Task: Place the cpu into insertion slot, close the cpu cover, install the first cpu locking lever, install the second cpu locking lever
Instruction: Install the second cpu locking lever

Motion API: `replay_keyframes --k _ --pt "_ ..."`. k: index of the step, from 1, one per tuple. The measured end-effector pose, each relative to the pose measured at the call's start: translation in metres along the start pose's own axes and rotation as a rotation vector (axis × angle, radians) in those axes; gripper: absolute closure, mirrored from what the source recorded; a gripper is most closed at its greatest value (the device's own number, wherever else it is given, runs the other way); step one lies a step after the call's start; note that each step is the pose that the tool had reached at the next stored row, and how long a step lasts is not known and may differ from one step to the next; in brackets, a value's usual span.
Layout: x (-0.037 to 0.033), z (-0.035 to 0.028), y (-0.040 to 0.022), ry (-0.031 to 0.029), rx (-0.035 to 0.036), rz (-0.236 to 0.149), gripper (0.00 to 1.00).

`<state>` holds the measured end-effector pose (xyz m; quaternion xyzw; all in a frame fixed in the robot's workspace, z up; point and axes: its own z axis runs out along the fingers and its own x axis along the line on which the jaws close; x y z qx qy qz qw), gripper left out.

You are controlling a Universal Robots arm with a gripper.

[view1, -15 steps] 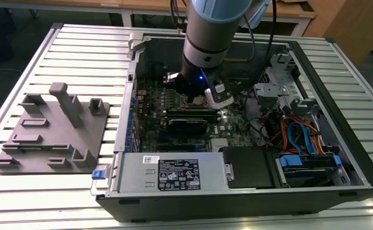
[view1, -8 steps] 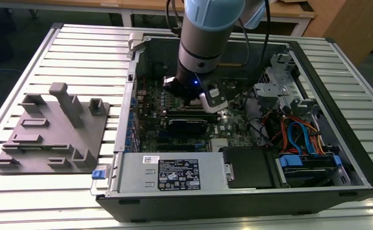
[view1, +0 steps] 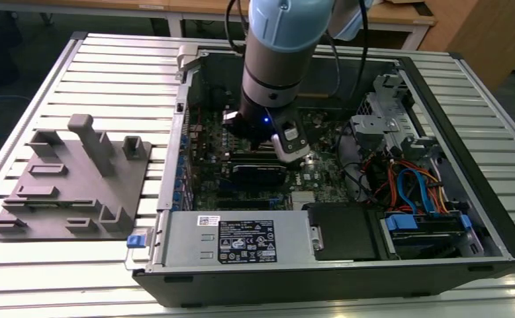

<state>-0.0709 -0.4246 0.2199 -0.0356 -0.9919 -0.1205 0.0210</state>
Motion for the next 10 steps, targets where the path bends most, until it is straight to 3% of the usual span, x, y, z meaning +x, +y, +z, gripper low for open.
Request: replay_keyframes --k 10 --pt "0.0067 0.0132 -0.0039 0.0005 -0.0054 0.000 0.89"
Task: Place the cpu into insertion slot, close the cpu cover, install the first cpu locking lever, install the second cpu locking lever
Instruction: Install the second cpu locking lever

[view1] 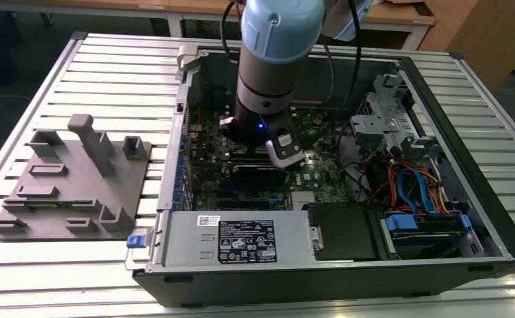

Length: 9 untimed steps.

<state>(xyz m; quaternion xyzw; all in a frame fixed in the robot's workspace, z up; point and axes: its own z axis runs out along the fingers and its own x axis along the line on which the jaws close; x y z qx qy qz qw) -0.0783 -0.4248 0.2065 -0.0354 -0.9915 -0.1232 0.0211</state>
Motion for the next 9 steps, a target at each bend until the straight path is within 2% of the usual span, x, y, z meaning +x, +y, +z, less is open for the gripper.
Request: replay_keyframes --k 4,9 --pt "0.0009 0.0067 -0.0018 0.0005 -0.0065 -0.001 0.89" --pt "0.0026 0.0100 -0.0028 0.0021 -0.0233 -0.003 0.89"
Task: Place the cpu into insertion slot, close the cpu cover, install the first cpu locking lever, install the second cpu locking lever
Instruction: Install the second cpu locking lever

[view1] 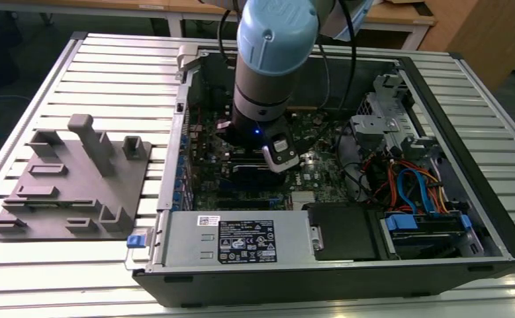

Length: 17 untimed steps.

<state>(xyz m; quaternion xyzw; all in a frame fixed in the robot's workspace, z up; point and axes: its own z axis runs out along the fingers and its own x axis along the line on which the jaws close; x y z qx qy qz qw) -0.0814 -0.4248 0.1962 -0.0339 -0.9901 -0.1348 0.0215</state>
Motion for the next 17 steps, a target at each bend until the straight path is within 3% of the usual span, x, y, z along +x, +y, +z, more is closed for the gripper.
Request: replay_keyframes --k 4,17 --pt "0.0004 0.0015 -0.0004 0.0011 -0.0154 -0.001 0.89" --pt "0.0025 0.0066 -0.0014 0.0026 -0.0390 -0.002 0.89"
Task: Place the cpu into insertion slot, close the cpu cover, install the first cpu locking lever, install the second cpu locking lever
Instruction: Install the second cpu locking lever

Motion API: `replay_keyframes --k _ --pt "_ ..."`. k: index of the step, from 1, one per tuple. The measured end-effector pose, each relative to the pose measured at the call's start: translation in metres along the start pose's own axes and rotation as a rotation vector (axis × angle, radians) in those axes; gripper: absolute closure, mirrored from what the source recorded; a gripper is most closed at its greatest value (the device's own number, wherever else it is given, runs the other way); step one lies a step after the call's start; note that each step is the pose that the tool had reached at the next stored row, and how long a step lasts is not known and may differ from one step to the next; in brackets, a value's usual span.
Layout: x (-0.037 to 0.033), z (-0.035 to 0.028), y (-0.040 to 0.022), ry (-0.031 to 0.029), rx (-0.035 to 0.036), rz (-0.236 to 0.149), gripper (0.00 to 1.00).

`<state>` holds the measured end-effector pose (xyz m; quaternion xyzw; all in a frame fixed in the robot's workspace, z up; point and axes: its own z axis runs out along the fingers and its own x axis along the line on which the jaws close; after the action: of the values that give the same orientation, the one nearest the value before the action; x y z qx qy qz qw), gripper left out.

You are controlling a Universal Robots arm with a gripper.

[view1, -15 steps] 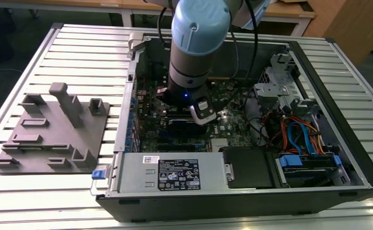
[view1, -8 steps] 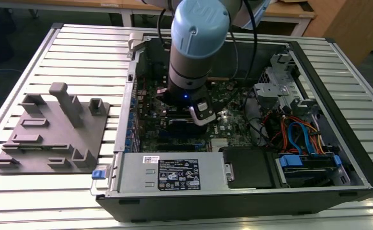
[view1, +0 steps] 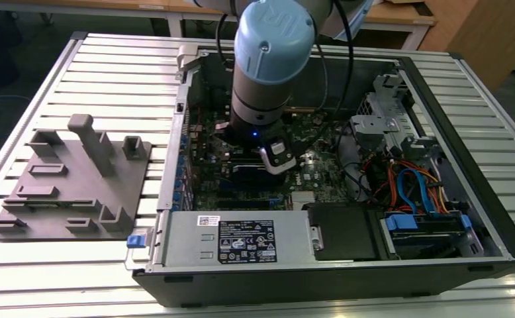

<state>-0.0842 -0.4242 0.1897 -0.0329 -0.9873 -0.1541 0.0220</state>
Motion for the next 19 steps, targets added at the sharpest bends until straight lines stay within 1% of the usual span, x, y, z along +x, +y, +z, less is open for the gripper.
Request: replay_keyframes --k 4,19 --pt "0.0005 0.0009 0.0005 0.0001 -0.0024 0.000 0.89" --pt "0.0028 0.0033 0.0053 0.0002 -0.0024 0.000 0.89"
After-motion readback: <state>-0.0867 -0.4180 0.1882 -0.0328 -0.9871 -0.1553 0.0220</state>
